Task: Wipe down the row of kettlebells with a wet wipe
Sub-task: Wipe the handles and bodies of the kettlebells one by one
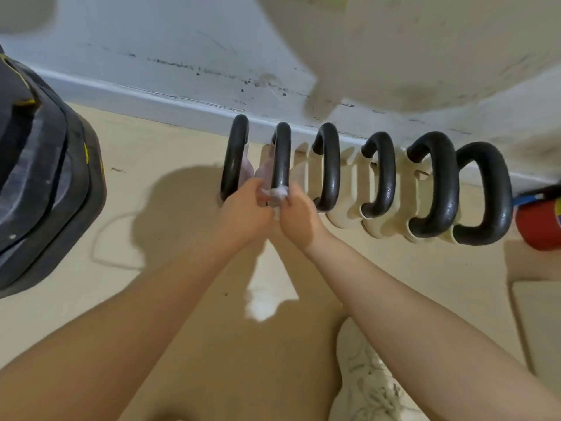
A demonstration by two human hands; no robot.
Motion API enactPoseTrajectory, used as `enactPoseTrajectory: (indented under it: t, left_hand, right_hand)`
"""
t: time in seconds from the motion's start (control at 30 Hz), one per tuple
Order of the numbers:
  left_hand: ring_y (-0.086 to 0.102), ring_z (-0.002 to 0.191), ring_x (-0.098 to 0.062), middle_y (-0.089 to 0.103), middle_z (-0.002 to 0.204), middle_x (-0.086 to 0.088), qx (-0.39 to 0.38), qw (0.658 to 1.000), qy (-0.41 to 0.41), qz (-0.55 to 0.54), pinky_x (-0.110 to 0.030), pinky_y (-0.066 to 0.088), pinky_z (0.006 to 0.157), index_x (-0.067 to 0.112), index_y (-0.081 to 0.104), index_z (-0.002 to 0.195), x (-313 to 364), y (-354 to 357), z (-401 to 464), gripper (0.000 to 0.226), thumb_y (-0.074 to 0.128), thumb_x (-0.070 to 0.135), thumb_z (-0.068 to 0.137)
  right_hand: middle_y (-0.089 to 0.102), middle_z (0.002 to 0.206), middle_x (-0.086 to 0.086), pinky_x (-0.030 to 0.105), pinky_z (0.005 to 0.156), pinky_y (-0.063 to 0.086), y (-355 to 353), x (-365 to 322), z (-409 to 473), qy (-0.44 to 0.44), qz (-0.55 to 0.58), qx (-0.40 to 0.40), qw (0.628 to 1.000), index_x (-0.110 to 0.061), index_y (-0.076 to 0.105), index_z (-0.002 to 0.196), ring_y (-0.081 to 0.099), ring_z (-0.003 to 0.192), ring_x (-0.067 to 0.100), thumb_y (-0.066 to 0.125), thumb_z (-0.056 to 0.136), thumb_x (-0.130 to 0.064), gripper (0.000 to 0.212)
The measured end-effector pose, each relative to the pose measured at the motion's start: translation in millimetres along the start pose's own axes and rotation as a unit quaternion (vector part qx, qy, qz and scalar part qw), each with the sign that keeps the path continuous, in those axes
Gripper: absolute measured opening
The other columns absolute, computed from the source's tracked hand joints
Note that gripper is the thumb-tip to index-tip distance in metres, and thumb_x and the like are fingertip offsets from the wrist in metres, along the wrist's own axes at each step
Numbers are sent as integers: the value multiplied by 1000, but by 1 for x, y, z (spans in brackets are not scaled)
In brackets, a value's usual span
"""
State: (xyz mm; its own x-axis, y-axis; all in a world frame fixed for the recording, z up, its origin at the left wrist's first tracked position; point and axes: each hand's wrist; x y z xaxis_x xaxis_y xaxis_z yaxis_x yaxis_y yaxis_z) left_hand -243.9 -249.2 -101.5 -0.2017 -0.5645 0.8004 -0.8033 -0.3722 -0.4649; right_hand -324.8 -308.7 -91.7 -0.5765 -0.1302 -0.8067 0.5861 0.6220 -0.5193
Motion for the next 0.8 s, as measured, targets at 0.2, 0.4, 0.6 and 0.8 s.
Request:
enactPoseTrajectory:
  t: [0.2,0.4,0.6,0.8]
  left_hand:
    - [47,68,-14,49,76,4,32,995,85,40,-13,32,53,17,54,84,28,0,-12,15,44,6,83]
    - [43,66,0,46,82,9,6,995,97,-28,-18,37,61,25,45,92,52,22,1,19,44,7,89]
    - [43,69,7,50,87,14,-71,994,33,-72,-15,42,70,36,42,97,48,44,14,19,50,20,91]
    - [46,65,-16,54,68,-5,-91,994,28,-57,-23,35,59,12,64,87,51,47,16,17,47,10,82]
  right_hand:
    - [54,65,-7,22,60,41,-78,-8,-15,29,15,11,999,-12,60,78,49,59,6,43,95,-8,24]
    - [55,75,-10,24,69,44,-142,-10,-1,39,56,249,966,-20,55,86,53,71,6,47,93,-19,11]
    - [57,70,-12,24,63,46,-109,-9,17,-17,-11,191,981,-21,55,80,56,64,4,52,91,-25,12]
    - [58,76,-6,34,72,51,-98,9,31,60,138,114,982,-16,54,87,58,74,16,50,94,-22,9]
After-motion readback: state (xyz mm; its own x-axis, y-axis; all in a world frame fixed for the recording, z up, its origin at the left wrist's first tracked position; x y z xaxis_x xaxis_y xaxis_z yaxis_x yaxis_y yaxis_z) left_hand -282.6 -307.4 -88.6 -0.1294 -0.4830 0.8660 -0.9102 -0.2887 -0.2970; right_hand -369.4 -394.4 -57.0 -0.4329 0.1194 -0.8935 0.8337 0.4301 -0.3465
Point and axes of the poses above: each hand's wrist, its own z-axis towards the middle knuckle, its own y-axis out of the palm, x = y × z
